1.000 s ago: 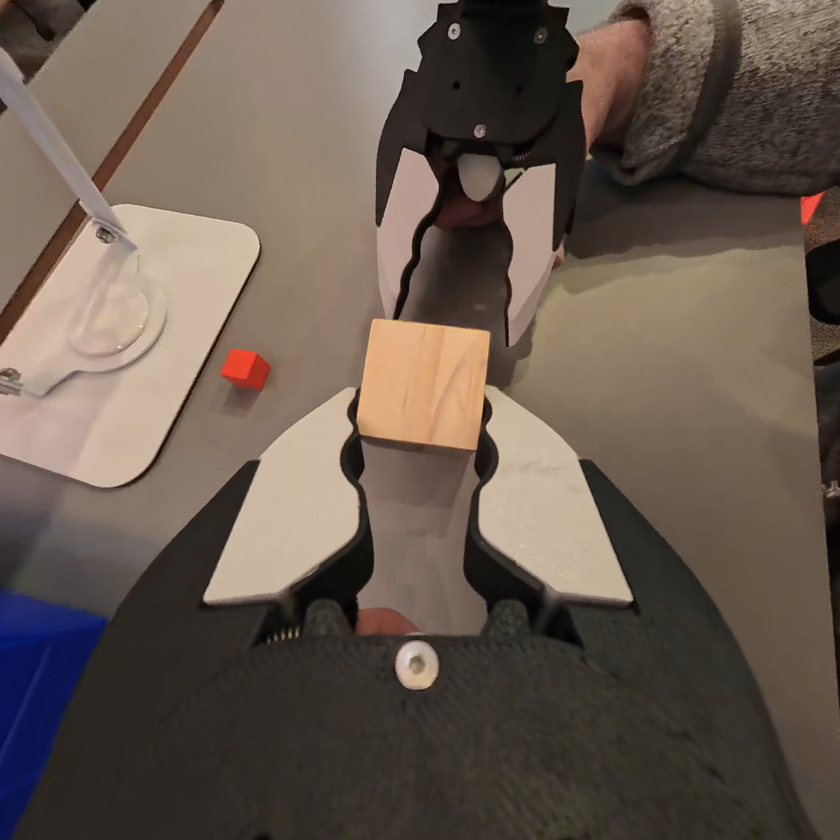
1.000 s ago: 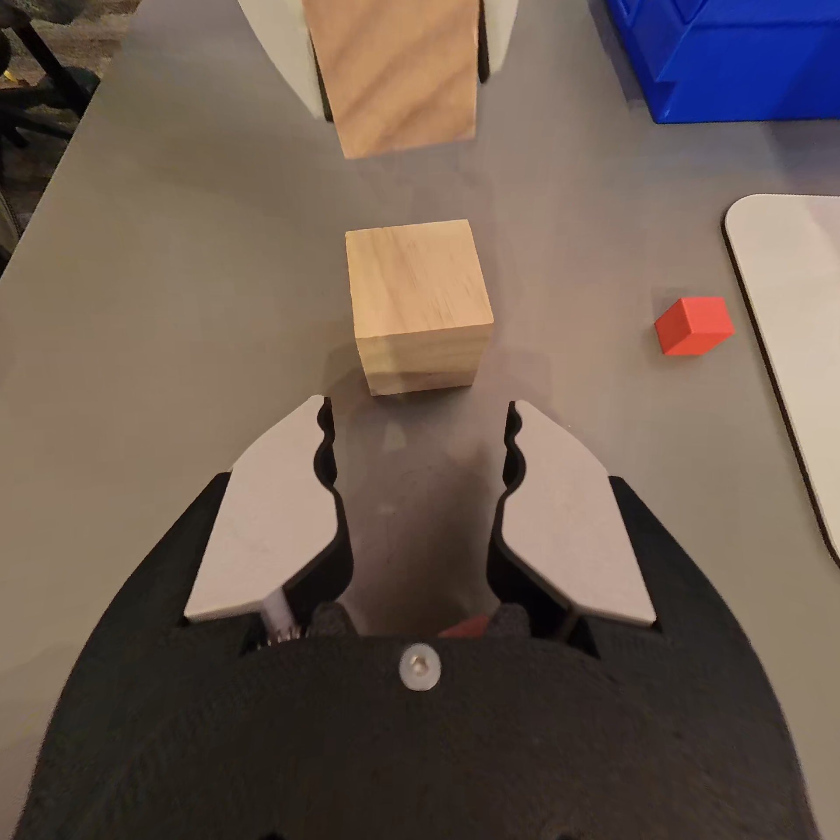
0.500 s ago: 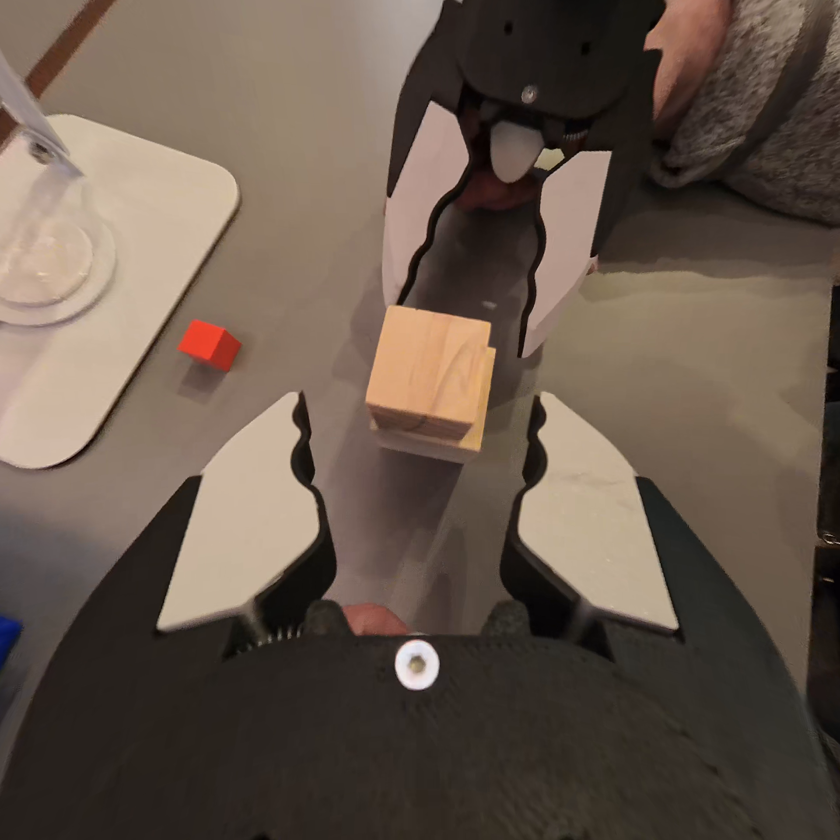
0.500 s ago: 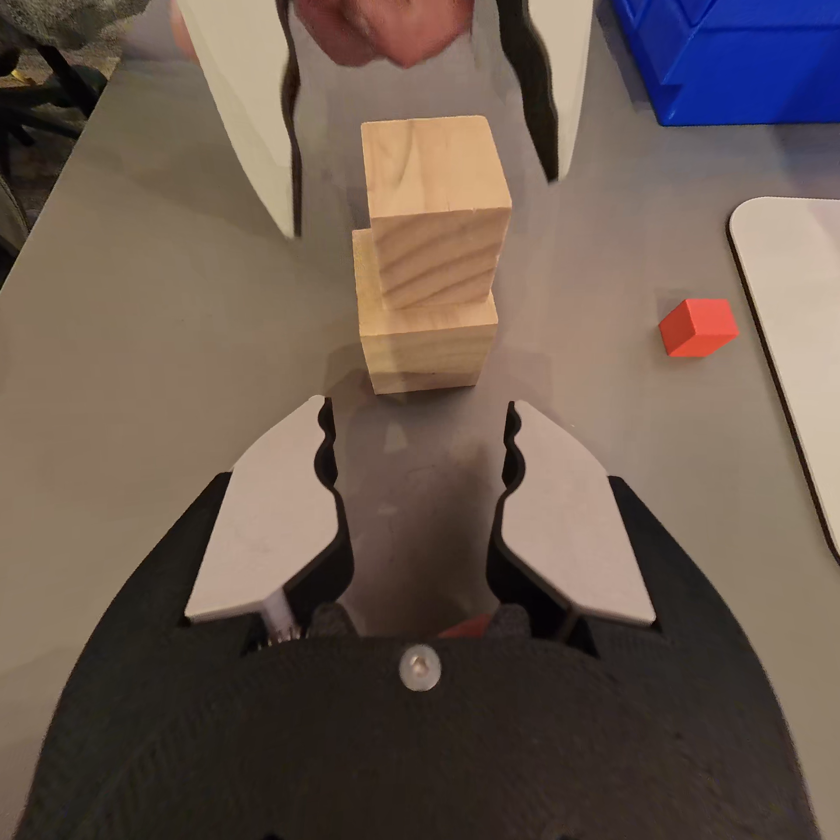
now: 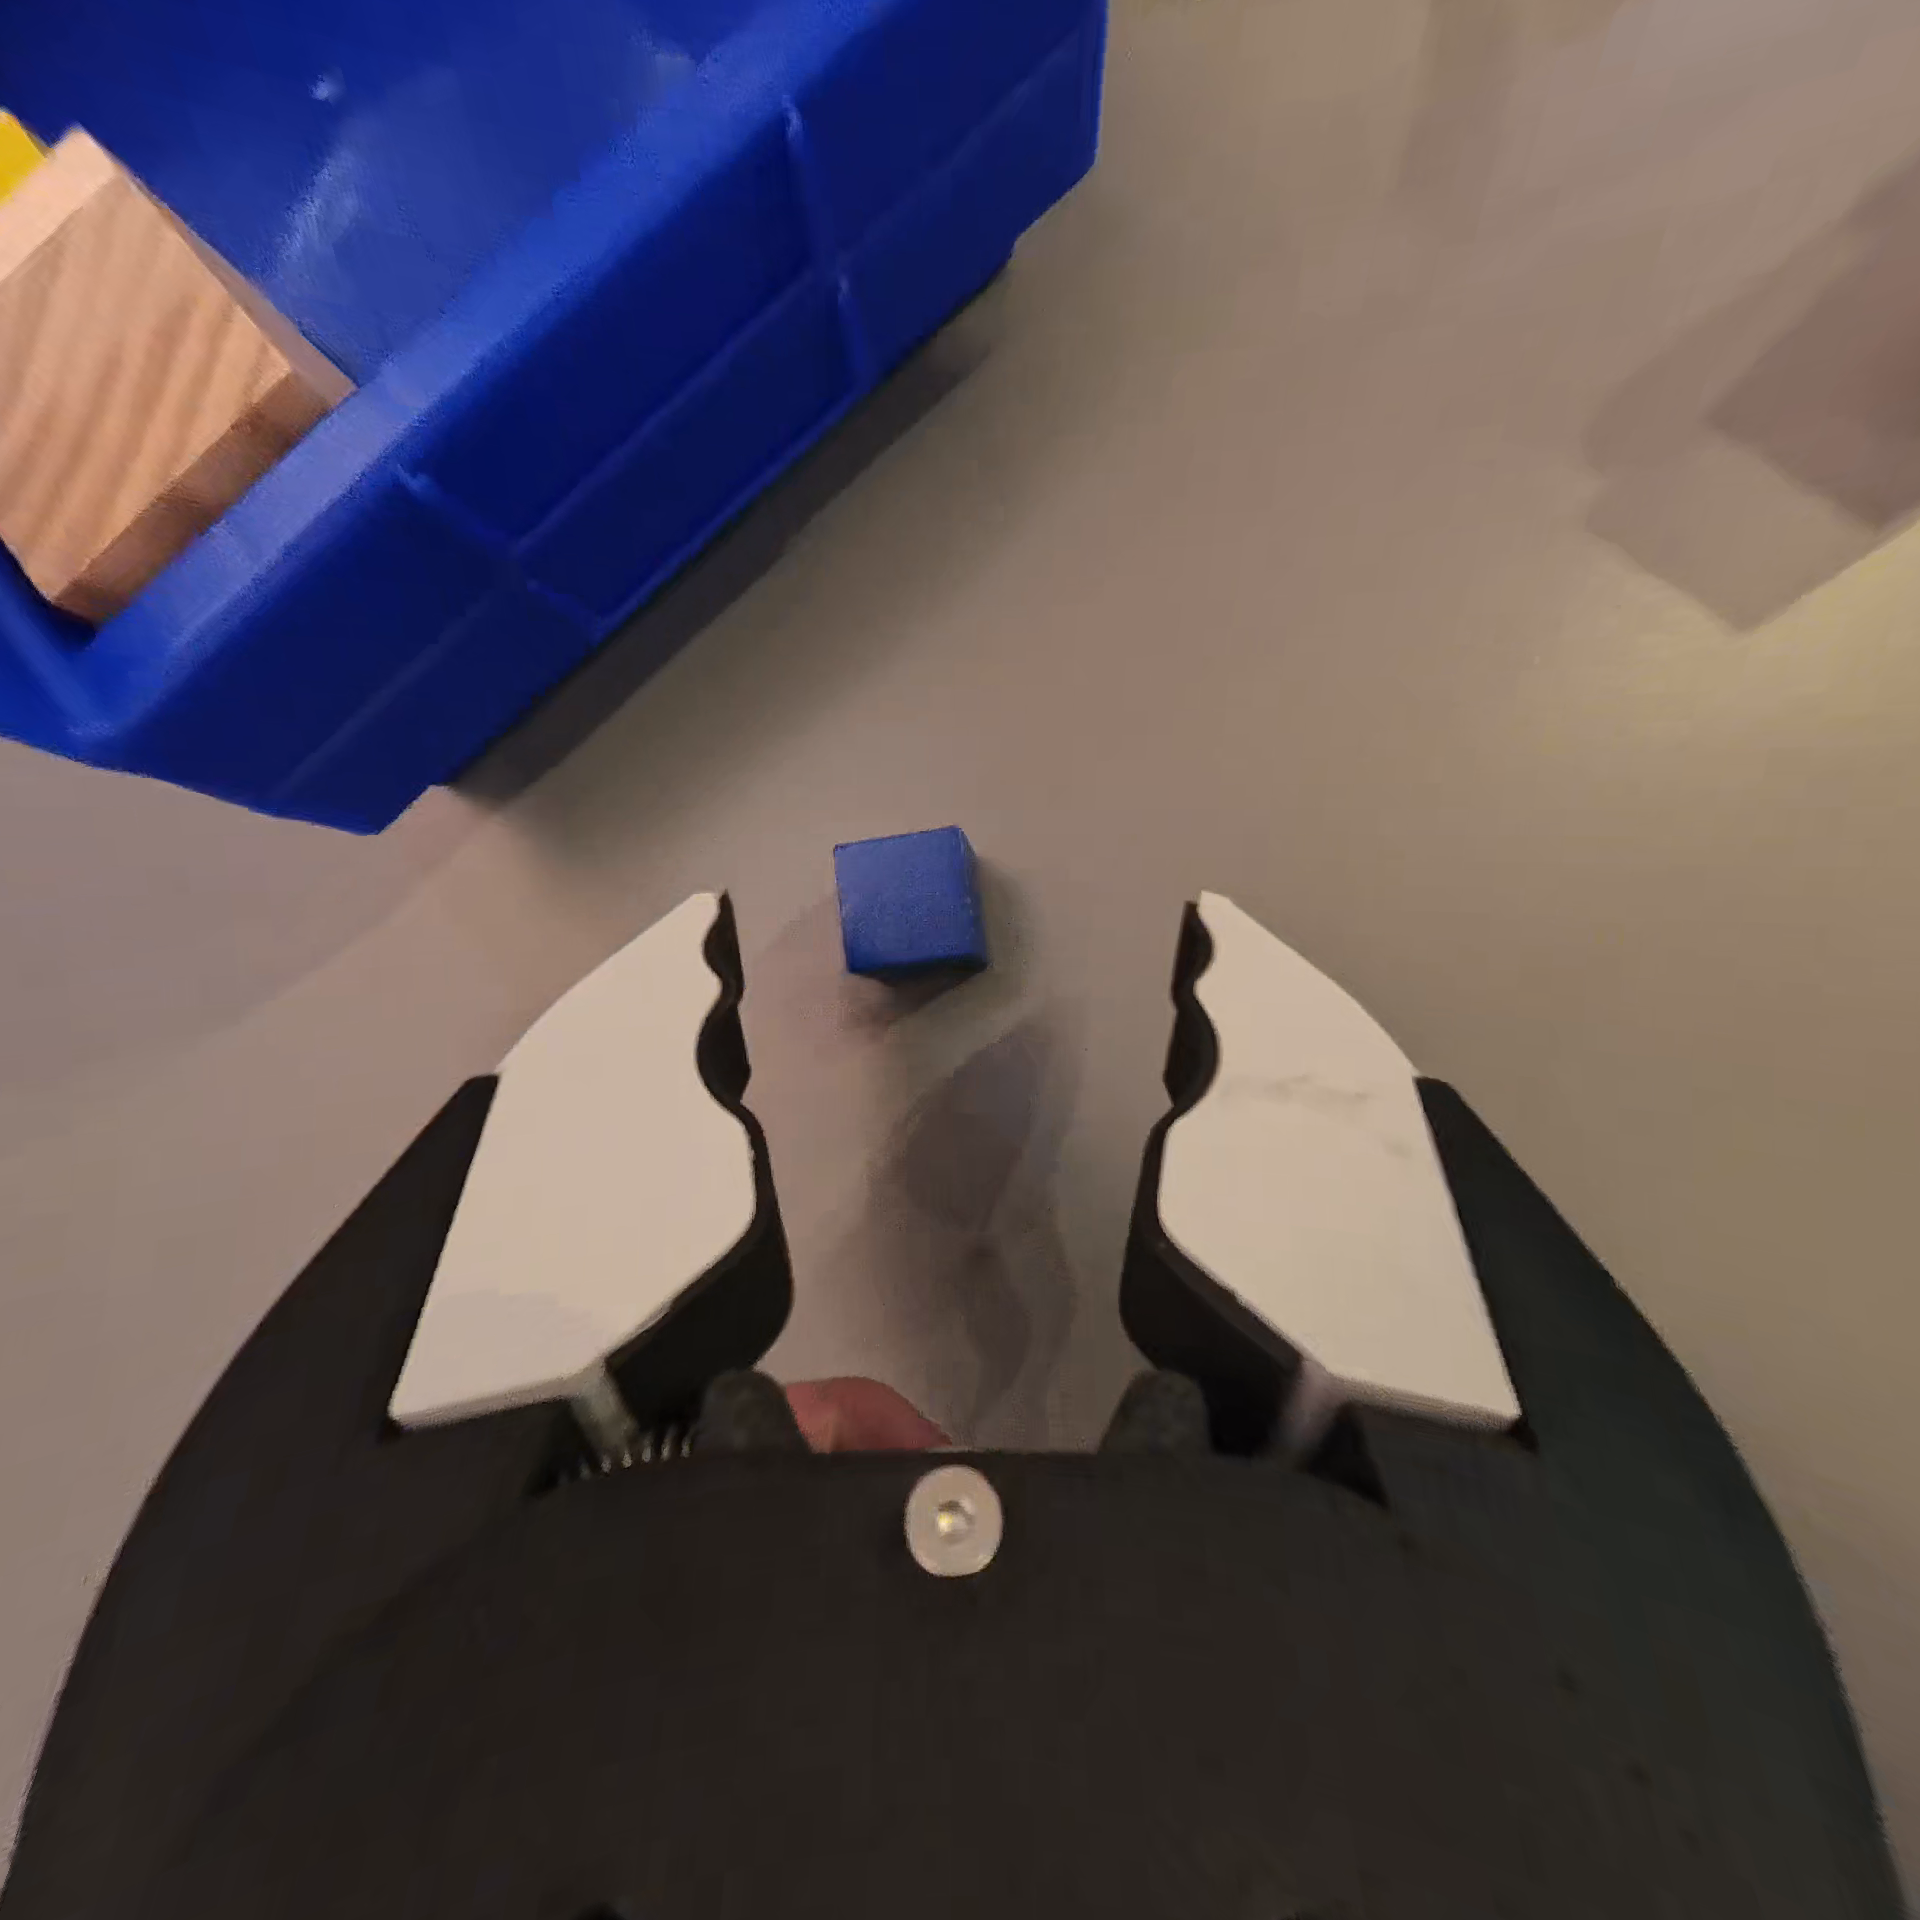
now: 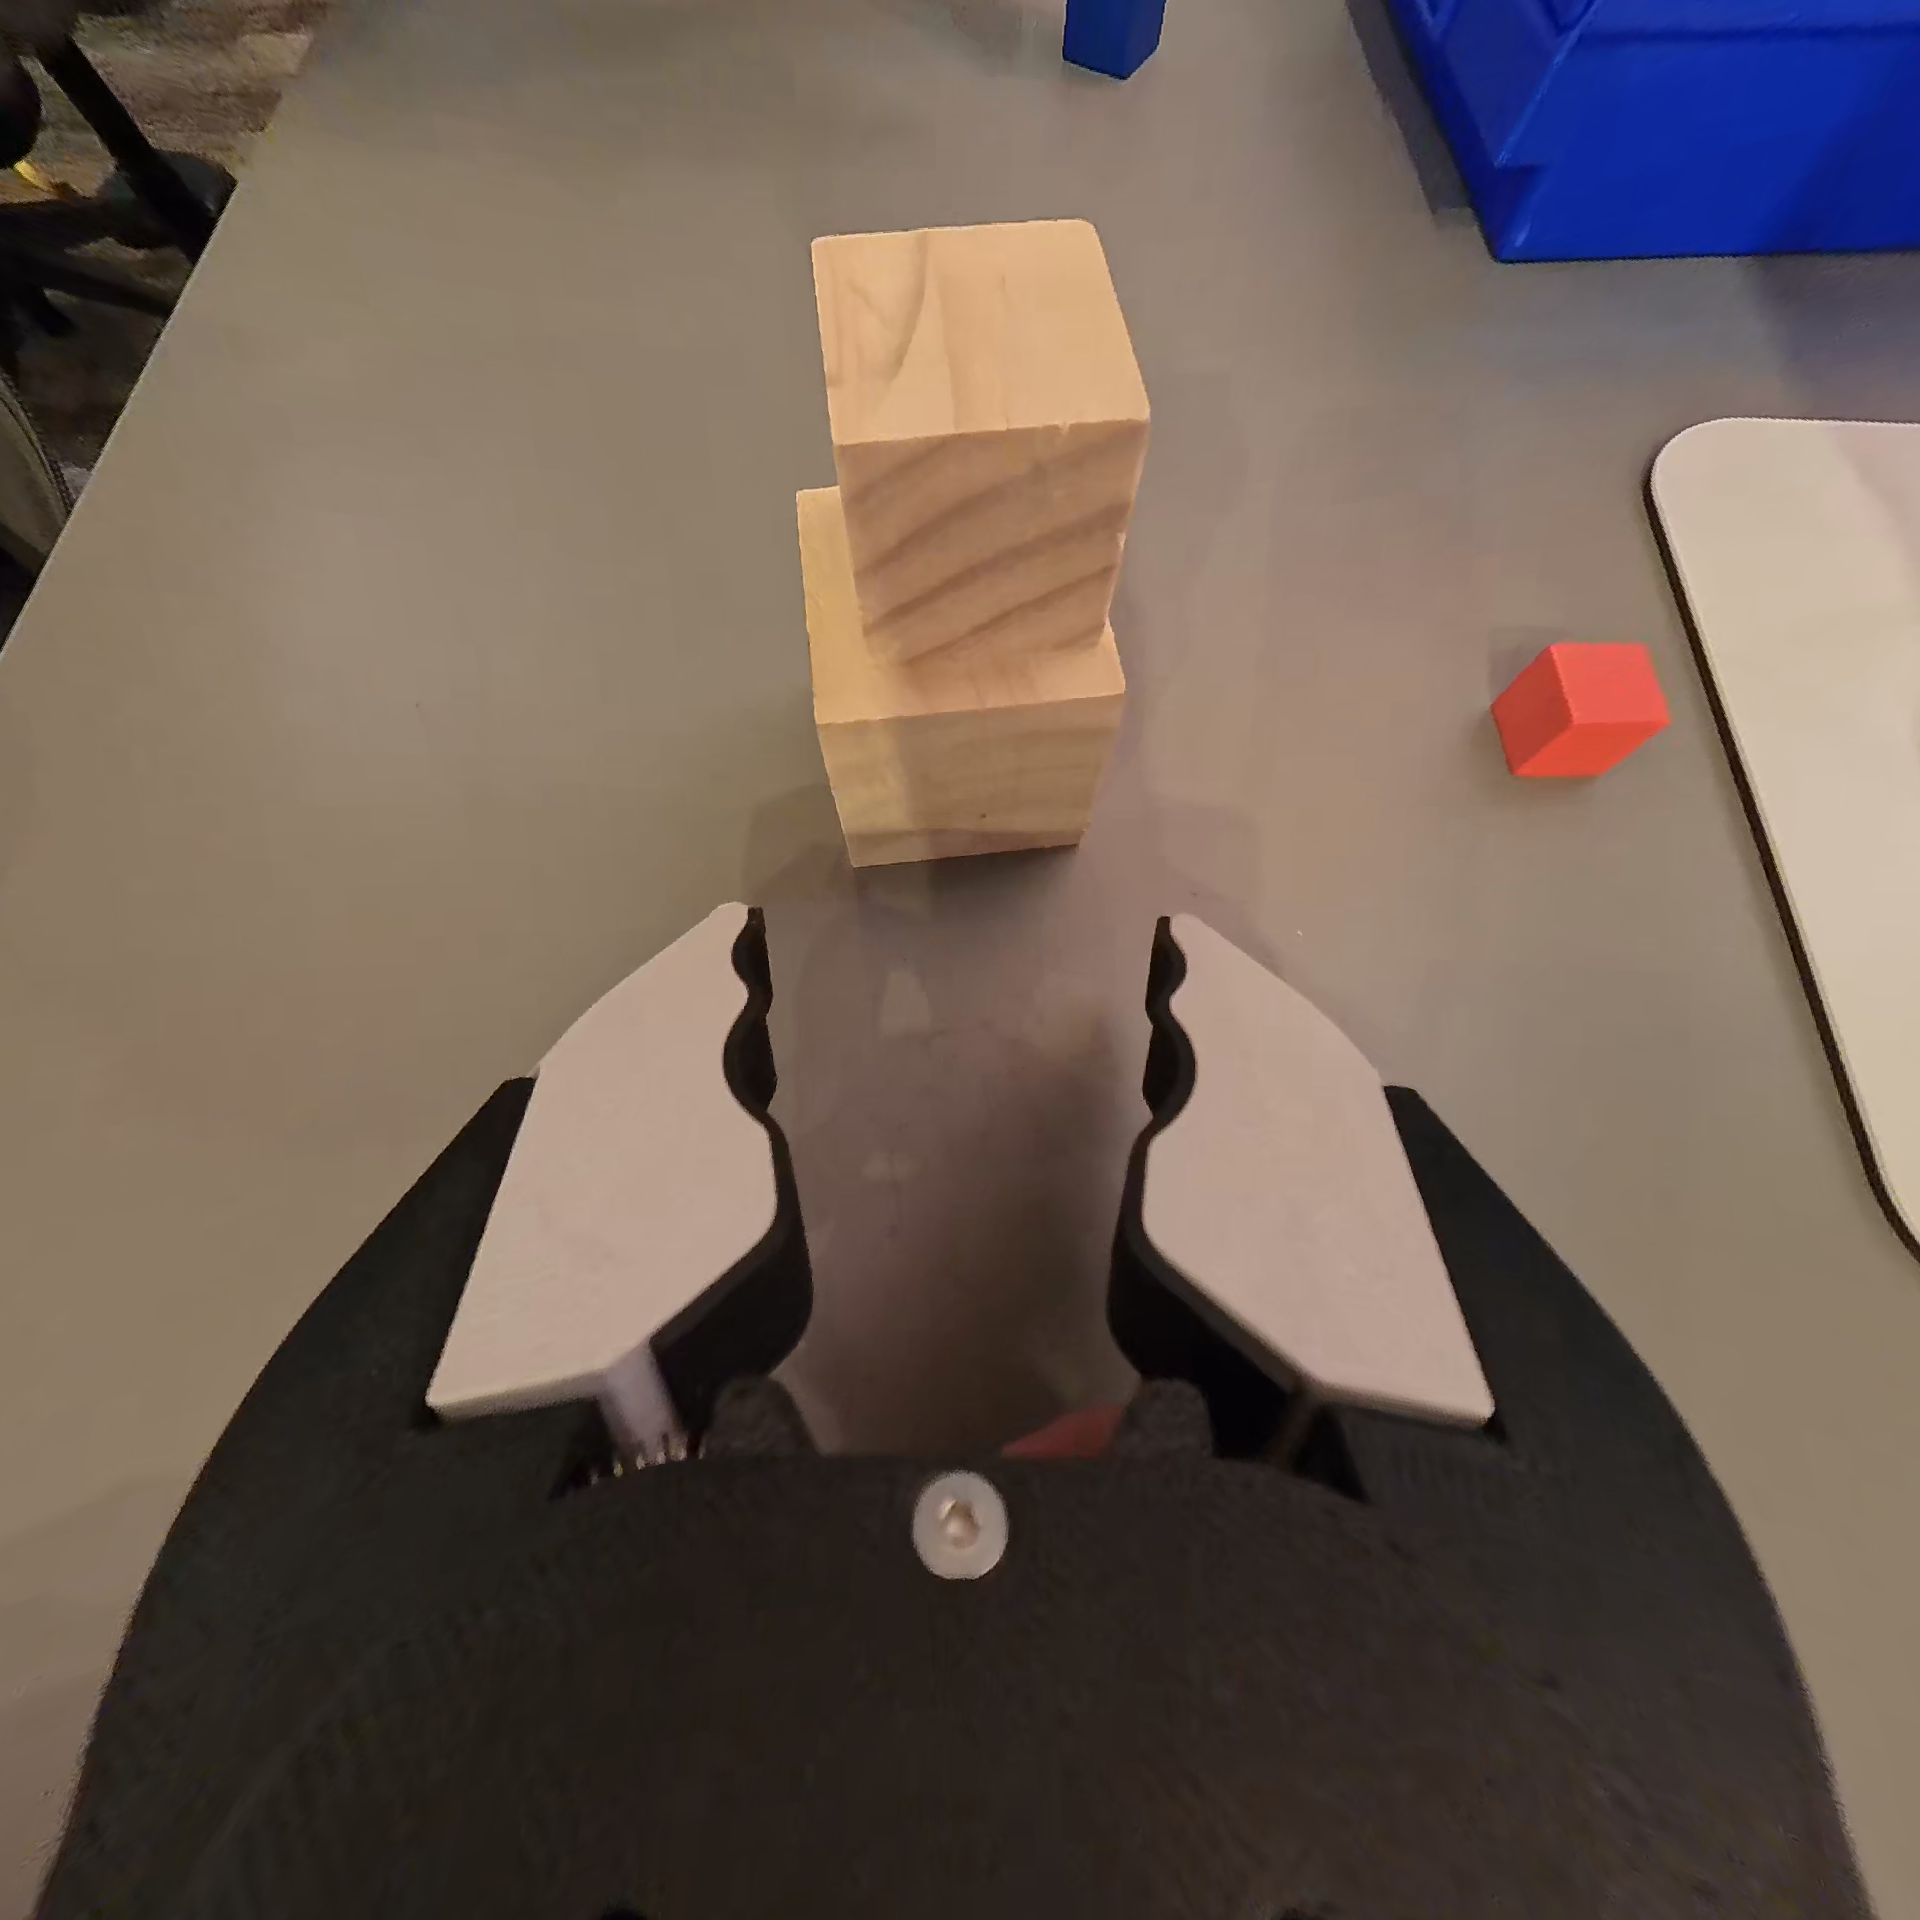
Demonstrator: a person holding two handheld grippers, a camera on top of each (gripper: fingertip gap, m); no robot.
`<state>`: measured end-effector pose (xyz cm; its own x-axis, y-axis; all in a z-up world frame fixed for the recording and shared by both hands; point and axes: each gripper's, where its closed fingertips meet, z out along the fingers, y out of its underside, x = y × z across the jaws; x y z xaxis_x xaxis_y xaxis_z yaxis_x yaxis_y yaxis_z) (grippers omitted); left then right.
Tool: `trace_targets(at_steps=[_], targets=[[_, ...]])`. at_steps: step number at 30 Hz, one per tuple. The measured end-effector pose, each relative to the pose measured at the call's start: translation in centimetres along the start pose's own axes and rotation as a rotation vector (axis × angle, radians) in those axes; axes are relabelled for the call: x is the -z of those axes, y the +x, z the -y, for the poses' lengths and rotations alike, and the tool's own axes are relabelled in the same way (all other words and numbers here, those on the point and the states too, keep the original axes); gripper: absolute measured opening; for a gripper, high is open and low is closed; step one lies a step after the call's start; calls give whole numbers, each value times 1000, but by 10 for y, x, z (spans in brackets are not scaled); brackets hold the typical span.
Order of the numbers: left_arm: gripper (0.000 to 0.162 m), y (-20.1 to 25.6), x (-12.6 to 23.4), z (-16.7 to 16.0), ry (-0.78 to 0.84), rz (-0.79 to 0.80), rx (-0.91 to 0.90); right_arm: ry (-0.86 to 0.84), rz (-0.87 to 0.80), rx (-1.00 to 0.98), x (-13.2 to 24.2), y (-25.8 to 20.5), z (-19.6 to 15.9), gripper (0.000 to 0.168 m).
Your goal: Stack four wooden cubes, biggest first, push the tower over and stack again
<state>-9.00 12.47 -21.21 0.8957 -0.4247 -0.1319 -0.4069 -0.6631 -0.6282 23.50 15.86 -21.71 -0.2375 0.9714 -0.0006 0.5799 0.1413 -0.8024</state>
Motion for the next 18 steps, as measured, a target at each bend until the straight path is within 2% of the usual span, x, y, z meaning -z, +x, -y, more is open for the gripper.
trace_targets(at_steps=[2, 5, 8, 10, 14, 18], targets=[[69, 4, -7, -4, -7, -36, 10, 2, -1, -4, 0, 1, 0, 70], [28, 4, -20, -10, -49, -44, 16, 1, 1, -4, 0, 0, 0, 70], [28, 6, -24, -3, -42, -44, 8, 4, 4, -6, 0, 0, 0, 69], [28, 22, -20, 16, 5, -61, -38, 3, 7, -6, 0, 0, 0, 69], [28, 87, 0, 91, 190, -216, -146, 1, 11, -6, 0, 0, 0, 68], [28, 165, 6, 150, 245, -354, -321, 4, 9, -2, 0, -1, 0, 68]])
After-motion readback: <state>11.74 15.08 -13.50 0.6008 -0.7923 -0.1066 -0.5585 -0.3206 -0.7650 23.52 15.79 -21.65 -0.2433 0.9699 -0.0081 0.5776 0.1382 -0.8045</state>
